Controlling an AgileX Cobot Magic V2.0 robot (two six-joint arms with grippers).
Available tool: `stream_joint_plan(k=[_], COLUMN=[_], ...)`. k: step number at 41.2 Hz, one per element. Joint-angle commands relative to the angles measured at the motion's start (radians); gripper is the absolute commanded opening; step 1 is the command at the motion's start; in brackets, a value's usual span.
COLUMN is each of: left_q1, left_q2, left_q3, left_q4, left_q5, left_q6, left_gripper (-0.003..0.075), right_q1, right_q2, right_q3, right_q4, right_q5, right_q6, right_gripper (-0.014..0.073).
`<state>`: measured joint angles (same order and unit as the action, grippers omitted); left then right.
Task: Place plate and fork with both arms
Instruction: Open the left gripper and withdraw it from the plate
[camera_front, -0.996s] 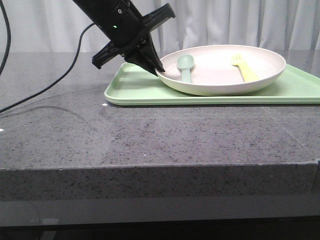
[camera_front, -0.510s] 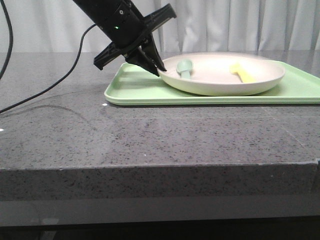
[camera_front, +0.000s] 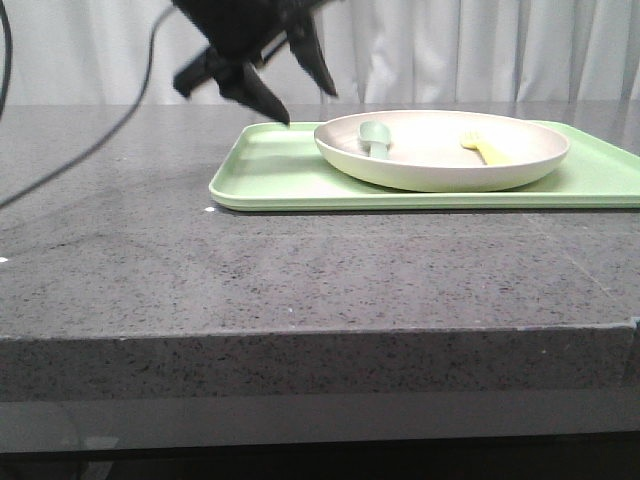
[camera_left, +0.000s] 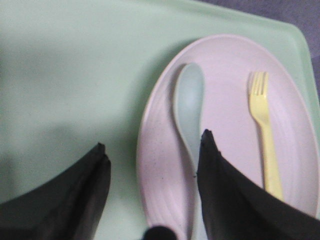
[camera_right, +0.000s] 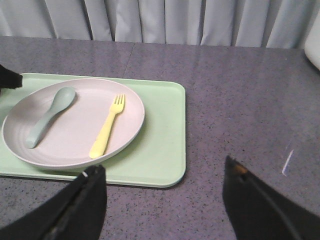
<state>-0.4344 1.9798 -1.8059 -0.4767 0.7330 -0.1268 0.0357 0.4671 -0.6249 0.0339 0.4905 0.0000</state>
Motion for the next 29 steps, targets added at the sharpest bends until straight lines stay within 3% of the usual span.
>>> stream_joint_plan(k=[1, 11, 23, 29], left_q1=[0.001, 0.036, 0.061, 0.061], left_q2=[-0.139, -0.386, -0.795, -0.977], left_q3=[-0.023, 0.17, 0.579, 0.749], left_q4=[0.048, 0.262, 0.61, 0.675], left_q5=[-0.02, -0.061, -0.294, -0.395], left_q6=[-0.008, -0.008, -0.008, -0.008], left_gripper=[0.039, 0.039, 0.039, 0.039], right_q1=[0.001, 0.001, 0.001, 0.001], right_q2=[0.015, 0.015, 0.015, 0.015], right_q3=[-0.035, -0.035, -0.035, -0.035], right_q4=[-0.01, -0.01, -0.01, -0.01], right_q5=[-0.083, -0.082, -0.083, -0.083], right_q6=[0.0, 0.0, 0.0, 0.0], right_gripper=[0.0519, 0.0519, 0.0519, 0.0519])
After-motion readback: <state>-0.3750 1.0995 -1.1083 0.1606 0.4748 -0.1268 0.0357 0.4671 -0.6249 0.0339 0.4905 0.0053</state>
